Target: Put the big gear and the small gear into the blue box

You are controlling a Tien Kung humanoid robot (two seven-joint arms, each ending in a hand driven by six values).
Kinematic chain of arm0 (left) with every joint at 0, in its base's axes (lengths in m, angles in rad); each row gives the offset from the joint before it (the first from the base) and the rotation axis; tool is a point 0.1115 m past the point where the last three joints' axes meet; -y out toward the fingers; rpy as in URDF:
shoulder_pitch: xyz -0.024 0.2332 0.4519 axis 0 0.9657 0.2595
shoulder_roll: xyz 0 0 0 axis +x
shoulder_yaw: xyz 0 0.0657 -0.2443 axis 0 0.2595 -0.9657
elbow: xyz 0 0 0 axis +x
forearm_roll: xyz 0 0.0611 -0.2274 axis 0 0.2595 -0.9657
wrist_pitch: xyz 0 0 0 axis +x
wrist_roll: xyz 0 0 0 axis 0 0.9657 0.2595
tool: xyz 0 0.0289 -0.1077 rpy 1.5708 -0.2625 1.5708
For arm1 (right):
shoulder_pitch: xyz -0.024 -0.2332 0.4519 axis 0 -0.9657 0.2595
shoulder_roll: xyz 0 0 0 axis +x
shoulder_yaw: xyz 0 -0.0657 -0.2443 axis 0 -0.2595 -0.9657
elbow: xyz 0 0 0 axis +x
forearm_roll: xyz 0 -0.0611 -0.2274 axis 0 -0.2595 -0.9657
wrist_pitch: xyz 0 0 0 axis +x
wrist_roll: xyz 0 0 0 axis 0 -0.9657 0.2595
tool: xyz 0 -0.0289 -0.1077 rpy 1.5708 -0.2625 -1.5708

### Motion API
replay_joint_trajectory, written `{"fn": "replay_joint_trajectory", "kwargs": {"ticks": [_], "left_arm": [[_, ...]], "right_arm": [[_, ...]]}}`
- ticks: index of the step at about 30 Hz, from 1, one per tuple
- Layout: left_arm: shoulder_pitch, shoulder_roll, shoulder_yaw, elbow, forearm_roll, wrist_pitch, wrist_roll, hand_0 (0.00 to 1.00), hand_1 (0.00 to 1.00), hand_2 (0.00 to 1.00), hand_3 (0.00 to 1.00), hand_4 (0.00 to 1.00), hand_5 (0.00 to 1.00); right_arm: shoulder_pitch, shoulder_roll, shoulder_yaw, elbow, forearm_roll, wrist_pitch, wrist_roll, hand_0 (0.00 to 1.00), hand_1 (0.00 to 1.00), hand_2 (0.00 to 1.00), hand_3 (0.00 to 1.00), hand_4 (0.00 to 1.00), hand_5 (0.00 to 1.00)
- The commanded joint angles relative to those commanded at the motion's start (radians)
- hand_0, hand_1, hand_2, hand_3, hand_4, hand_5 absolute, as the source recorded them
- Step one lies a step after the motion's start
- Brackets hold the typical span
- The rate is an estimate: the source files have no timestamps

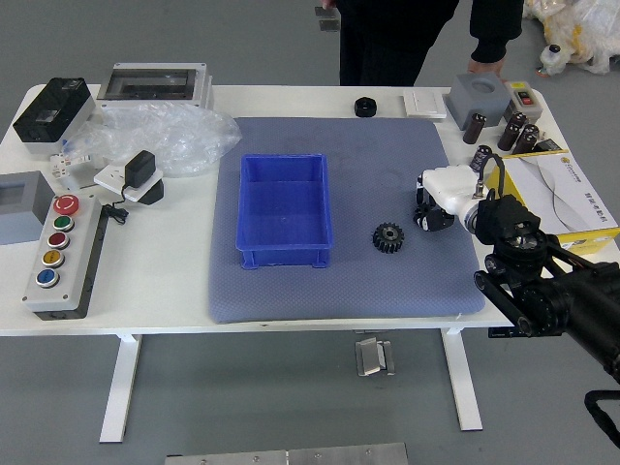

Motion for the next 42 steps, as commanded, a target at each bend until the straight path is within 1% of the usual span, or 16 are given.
{"fn": "replay_joint_trajectory", "kwargs": {"ticks": [12,21,27,34,38,42], "left_arm": [[0.000,0.000,-0.003,0.000,0.000,0.000,0.000,0.851,0.818,0.799,0.821,0.677,0.305],[0.000,0.001,-0.005,0.000,-0.001,0.000,-0.001,0.850,0.818,0.799,0.821,0.677,0.305],[0.002,0.003,-0.006,0.000,-0.002,0.001,0.000,0.851,0.818,0.799,0.821,0.677,0.307],[0.002,0.005,-0.006,0.000,-0.001,0.000,0.000,0.851,0.818,0.799,0.821,0.677,0.307],[0.003,0.007,-0.005,0.000,0.000,0.000,0.001,0.851,0.818,0.799,0.821,0.677,0.307],[0.003,0.008,-0.003,0.000,0.002,-0.001,0.001,0.851,0.818,0.799,0.821,0.677,0.307]], "right_arm": [[0.002,-0.011,0.023,0.032,0.000,-0.011,-0.001,0.574,0.385,0.400,0.425,0.687,0.141],[0.005,-0.034,0.035,0.100,0.000,-0.005,-0.014,0.574,0.384,0.400,0.426,0.686,0.138],[0.007,-0.051,0.041,0.185,0.000,0.001,-0.028,0.576,0.385,0.400,0.429,0.682,0.142],[0.017,-0.059,0.028,0.312,0.000,0.012,-0.046,0.578,0.384,0.401,0.430,0.674,0.148],[0.031,-0.049,0.014,0.384,0.000,0.020,-0.056,0.579,0.385,0.400,0.432,0.669,0.143],[0.050,-0.022,-0.004,0.432,0.000,0.025,-0.063,0.582,0.386,0.400,0.431,0.665,0.138]]}}
